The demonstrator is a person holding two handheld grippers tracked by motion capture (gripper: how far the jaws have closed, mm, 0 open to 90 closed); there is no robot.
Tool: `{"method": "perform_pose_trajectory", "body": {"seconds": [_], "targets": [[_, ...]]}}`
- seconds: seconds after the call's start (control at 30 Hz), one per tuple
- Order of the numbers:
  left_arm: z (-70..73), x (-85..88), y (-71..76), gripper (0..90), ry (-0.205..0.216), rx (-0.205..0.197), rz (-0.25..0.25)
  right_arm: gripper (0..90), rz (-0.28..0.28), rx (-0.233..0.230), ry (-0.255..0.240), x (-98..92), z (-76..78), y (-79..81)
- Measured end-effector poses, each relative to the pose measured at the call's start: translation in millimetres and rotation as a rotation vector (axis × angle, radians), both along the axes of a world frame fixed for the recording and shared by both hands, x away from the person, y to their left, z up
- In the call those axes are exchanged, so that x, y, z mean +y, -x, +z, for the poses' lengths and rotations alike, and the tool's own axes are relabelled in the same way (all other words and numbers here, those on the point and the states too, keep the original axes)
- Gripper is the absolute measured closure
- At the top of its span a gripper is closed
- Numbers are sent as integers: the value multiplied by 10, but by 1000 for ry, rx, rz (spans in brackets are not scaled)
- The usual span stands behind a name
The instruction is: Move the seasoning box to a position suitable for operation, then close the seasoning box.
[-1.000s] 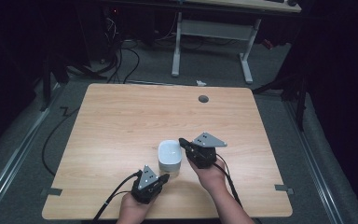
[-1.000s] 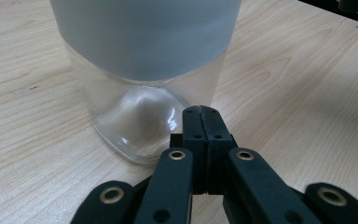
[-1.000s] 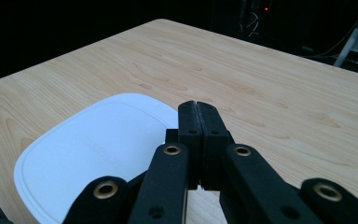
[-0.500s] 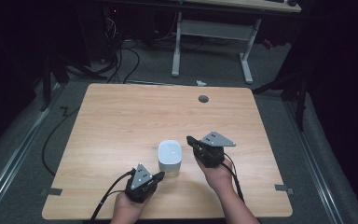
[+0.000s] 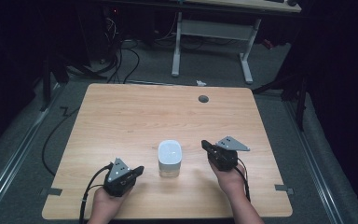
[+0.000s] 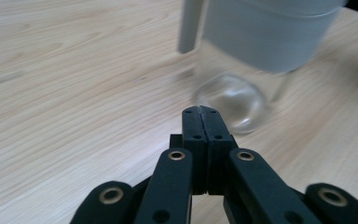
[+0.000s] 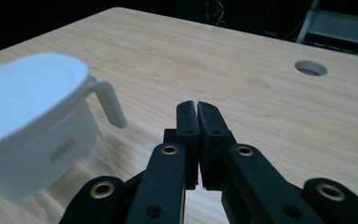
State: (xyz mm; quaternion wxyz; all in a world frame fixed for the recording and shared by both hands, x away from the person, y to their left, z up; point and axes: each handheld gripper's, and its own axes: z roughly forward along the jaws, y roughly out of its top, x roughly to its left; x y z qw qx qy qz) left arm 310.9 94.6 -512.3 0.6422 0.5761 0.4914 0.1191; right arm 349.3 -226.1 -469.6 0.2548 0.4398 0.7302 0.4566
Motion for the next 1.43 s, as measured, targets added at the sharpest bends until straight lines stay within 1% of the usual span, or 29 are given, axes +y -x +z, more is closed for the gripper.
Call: {"method": "perform_pose_trajectory", "body": {"seconds": [0.03,0.07,0.1,0.17,0.23,0.27,0.33,0.37,0.4,0.43,0.47,0.5,0.53,0.6,0.63,0.67,0.7,0.77,0.8,0.83,0.9,0.93,0.97,1.03,1.07,1.17,1.2,1.27,1.43], "targets": [[-7,35,-18,893,-7,2,5,879,0,0,0,0,0,0],[-32,139,-82,883,-14,8,30,878,-10,7,1,-66,-50,15],[-32,139,-82,883,-14,8,30,878,-10,7,1,-66,-50,15],[-55,279,-162,879,-29,7,73,871,-23,20,2,-160,-125,46],[-68,372,-204,875,-37,7,99,868,-35,29,-1,-224,-179,78],[-68,372,-204,873,-37,7,99,868,-35,29,-1,-224,-179,78],[-81,509,-250,864,-55,-3,135,863,-52,38,3,-315,-249,128],[-81,509,-250,856,-55,-3,135,863,-52,38,3,-315,-249,128],[-85,563,-265,849,-61,-6,149,858,-67,44,6,-376,-290,164],[-89,618,-280,849,-68,-9,168,858,-67,44,6,-376,-290,164],[-99,728,-302,831,-72,-13,201,855,-81,44,9,-450,-325,209],[-99,728,-302,814,-72,-13,201,855,-81,44,9,-450,-325,209],[-108,776,-310,787,-68,-11,216,846,-92,41,11,-505,-347,242],[-123,852,-335,770,-49,2,253,842,-105,35,16,-563,-368,280],[-123,852,-335,753,-49,2,253,842,-105,35,16,-563,-368,280],[-118,859,-338,732,-49,-8,262,831,-117,34,11,-626,-386,310],[-118,859,-338,717,-49,-8,262,831,-117,34,11,-626,-386,310],[-133,852,-335,682,-56,-11,267,823,-126,30,12,-667,-397,335],[-162,856,-332,658,-67,-10,271,810,-136,27,11,-714,-401,374],[-172,871,-332,641,-67,-9,274,794,-140,21,15,-733,-402,394],[-170,885,-331,622,-60,-8,277,768,-151,14,20,-769,-408,451],[-159,908,-328,614,-40,-8,284,767,-153,10,31,-781,-413,470],[-153,910,-324,611,-32,-8,286,761,-161,6,42,-797,-421,504],[-151,912,-313,607,-34,-12,284,754,-166,6,45,-805,-426,524],[-152,901,-293,604,-45,-14,280,751,-178,2,42,-826,-424,560],[-152,878,-259,601,-55,-20,272,748,-179,-2,30,-829,-411,556],[-157,852,-228,600,-80,-26,265,745,-171,-5,22,-813,-402,536],[-151,830,-207,599,-95,-35,261,742,-163,-5,25,-796,-403,523],[-159,803,-210,599,-86,-27,256,712,-151,5,27,-776,-429,495]]}}
